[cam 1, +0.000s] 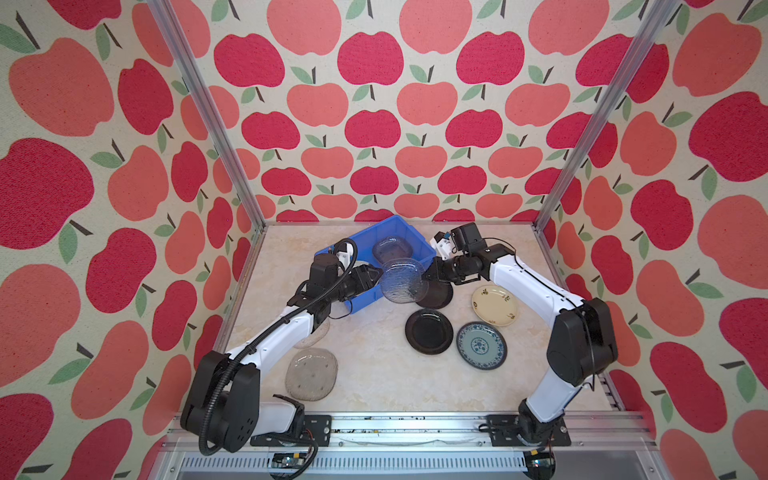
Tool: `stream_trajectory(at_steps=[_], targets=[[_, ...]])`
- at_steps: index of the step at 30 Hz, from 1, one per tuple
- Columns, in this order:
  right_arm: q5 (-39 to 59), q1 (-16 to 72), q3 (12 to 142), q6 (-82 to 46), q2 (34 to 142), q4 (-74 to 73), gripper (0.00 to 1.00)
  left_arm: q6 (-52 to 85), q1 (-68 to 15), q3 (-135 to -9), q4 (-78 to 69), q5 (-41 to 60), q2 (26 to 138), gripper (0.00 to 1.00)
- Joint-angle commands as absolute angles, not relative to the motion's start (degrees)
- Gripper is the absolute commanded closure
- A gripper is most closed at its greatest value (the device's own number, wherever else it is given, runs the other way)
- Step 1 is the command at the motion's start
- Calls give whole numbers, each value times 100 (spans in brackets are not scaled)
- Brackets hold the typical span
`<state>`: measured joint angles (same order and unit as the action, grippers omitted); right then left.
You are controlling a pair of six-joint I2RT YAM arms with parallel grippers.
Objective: Place the plates into the plastic bin on the countertop
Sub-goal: 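Lift the glass plate toward the bin while the left gripper grasps it, then lower the glass plate into the bin with the left gripper while the right releases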
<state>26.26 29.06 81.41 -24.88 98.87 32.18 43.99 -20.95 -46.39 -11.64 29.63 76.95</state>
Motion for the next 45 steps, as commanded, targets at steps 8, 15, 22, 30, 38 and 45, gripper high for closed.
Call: stream_trajectory(at_steps=[8, 15, 22, 30, 38, 45], targets=[[2797, 2892, 8506, -2348, 10015, 3313, 100, 4027, -2092, -4772, -843, 2793, 8020, 56], [2489, 3038, 8820, -2109, 10138, 3655, 100, 3783, -2136, -5011, -466, 2558, 8132, 64], [2364, 3172, 9046, -2065, 10274, 3744, 100, 3664, -2162, -5128, -336, 2481, 8276, 74], [2286, 3174, 9292, -2100, 10416, 3778, 92, 3599, -2114, -5270, -176, 2365, 8385, 100], [2266, 2808, 9813, -2311, 10568, 3800, 68, 3768, -1898, -5980, 120, 1843, 8668, 100], [2239, 2352, 10203, -2505, 10504, 3659, 66, 4458, -1672, -6885, 274, 1100, 9501, 100]])
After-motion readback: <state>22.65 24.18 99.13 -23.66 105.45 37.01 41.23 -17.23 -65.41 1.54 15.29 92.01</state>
